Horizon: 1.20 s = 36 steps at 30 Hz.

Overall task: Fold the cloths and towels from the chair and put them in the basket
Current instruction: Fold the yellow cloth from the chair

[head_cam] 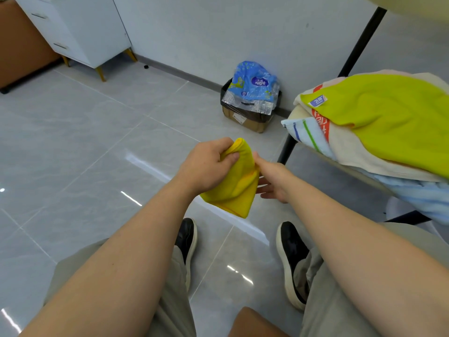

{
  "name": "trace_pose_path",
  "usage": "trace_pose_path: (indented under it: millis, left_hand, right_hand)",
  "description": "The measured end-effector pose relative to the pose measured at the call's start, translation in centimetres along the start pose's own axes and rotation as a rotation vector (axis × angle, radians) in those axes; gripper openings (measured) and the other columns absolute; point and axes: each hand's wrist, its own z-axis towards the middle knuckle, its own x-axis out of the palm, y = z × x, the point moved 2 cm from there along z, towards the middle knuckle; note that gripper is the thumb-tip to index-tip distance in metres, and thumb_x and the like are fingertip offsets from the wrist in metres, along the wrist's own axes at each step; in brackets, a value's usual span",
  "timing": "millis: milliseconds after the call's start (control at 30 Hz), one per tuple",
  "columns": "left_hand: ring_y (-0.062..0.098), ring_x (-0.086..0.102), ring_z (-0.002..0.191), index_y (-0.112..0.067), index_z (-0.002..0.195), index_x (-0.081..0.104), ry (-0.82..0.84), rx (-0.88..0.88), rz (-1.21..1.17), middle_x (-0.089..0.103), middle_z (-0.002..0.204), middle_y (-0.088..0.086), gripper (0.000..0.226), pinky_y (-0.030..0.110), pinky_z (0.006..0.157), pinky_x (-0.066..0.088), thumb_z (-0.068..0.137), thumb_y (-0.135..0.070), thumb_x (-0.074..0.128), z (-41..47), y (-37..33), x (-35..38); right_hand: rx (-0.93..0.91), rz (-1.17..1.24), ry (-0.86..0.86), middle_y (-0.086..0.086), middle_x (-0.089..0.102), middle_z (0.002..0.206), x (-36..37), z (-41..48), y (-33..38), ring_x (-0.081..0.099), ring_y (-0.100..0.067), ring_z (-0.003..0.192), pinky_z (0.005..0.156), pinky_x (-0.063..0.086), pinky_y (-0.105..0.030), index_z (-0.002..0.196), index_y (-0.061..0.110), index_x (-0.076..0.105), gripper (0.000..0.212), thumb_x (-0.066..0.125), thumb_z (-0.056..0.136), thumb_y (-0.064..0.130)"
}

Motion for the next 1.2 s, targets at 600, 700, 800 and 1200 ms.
trace_pose_path:
  millis: [600,700,800,1200]
  left_hand:
    - [0.004,0.039,0.059,-0.019,0.07,0.047,-0.226,-0.156,-0.285,0.041,0.062,-0.007,0.027,0.021,0.055,0.03,0.091,-0.032,0.058,0.4,0.6,-2.2]
    - [0.011,0.046,0.07,-0.009,0.087,0.061,-0.249,-0.174,-0.355,0.054,0.074,0.004,0.028,0.031,0.065,0.038,0.087,-0.037,0.055,0.4,0.8,-2.6]
    - [0.011,0.049,0.073,-0.011,0.092,0.065,-0.283,-0.173,-0.387,0.058,0.078,0.002,0.025,0.031,0.068,0.041,0.088,-0.035,0.056,0.4,1.1,-3.0]
    - [0.002,0.046,0.065,-0.022,0.087,0.054,-0.442,-0.204,-0.286,0.051,0.071,-0.011,0.018,0.012,0.055,0.034,0.101,-0.033,0.052,0.5,1.3,-3.4]
  right_hand:
    - [0.229,0.66,0.201,-0.018,0.073,0.111,-1.2,-0.3,0.7,0.068,-0.04,0.106,0.095,0.05,-0.058,0.122,0.016,0.064,0.055,0.05,0.091,0.061]
    - [0.171,0.643,0.227,-0.012,0.074,0.113,-0.8,-0.9,1.4,0.069,-0.036,0.106,0.098,0.05,-0.055,0.121,0.024,0.07,0.042,0.059,0.093,0.053]
    - [0.054,0.742,0.167,-0.015,0.074,0.113,-1.0,-0.8,2.3,0.068,-0.034,0.108,0.098,0.052,-0.051,0.125,0.016,0.066,0.041,0.05,0.101,0.046]
    - [-0.082,0.814,0.224,-0.013,0.069,0.122,-1.9,-1.2,3.5,0.065,-0.031,0.114,0.099,0.051,-0.05,0.129,0.013,0.061,0.038,0.063,0.096,0.032]
